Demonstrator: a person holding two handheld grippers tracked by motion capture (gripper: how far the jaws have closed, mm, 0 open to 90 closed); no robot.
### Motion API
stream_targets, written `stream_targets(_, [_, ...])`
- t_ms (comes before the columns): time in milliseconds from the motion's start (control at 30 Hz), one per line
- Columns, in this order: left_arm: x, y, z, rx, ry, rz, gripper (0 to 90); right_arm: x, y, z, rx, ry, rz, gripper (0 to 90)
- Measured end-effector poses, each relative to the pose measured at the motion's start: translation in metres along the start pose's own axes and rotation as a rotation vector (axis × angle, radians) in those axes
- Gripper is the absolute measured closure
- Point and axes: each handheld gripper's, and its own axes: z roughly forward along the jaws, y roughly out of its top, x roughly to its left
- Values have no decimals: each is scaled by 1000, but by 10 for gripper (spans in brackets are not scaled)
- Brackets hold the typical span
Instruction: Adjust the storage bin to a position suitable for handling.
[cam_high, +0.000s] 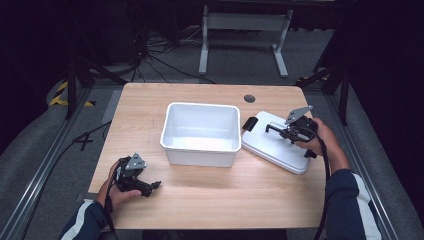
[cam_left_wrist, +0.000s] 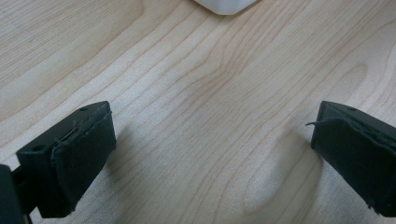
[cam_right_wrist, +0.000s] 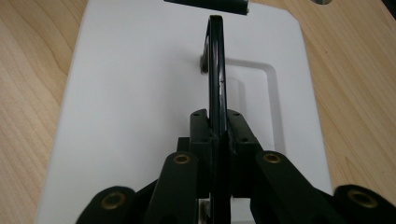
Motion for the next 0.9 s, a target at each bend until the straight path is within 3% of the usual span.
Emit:
stream_targets(200, [0, 0, 0, 0, -1, 0, 4, 0, -5, 6, 21, 1, 12, 814])
stream_targets(367, [0, 0, 0, 0, 0, 0, 4, -2, -7, -2, -45, -12, 48, 783])
stream_targets(900, [0, 0, 0, -1, -1, -4, 6, 7, -1, -19, -98, -16, 71, 688])
